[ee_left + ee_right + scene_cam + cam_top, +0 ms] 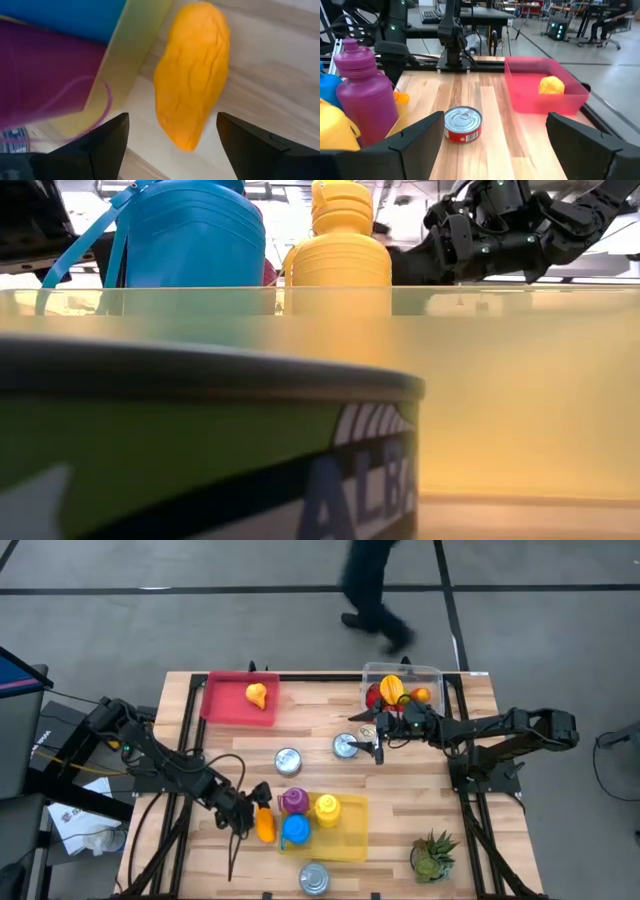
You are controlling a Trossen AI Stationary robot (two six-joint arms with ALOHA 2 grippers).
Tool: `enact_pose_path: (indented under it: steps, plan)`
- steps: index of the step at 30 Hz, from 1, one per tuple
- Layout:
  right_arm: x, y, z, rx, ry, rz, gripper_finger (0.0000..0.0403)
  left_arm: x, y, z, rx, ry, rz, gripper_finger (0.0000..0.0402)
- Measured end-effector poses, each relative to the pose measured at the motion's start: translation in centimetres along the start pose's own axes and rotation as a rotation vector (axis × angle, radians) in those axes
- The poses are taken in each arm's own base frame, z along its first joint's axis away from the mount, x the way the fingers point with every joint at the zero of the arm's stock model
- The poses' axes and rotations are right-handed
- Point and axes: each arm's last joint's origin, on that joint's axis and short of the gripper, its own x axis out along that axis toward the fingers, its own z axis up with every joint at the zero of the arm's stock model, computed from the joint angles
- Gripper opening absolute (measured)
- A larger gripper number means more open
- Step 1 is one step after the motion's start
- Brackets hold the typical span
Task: Pick & Place Food Item
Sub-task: Put the mango into the red bin
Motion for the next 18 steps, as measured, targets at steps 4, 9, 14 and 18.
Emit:
enact_pose_path:
  steps: [4,9,14,18]
  plan:
    - [0.0,0.0,-0.2,0.009,0.017,0.003,0.0336,0.5,0.1,0.4,-0.022,0.009,-0.012,0.029]
    - [0.0,0.0,-0.2,0.028,0.019,0.006,0.0336,1.7,-0.3,0.6,-0.012,0.017,-0.075,0.029]
    - [0.0,0.0,-0.2,0.034,0.024,0.006,0.0336,2.3,-0.3,0.9,-0.007,-0.006,-0.077,0.029]
    - [0.0,0.0,-0.2,0.034,0.025,0.007,0.0336,2.6,-0.2,1.2,0.002,-0.049,-0.088,0.029]
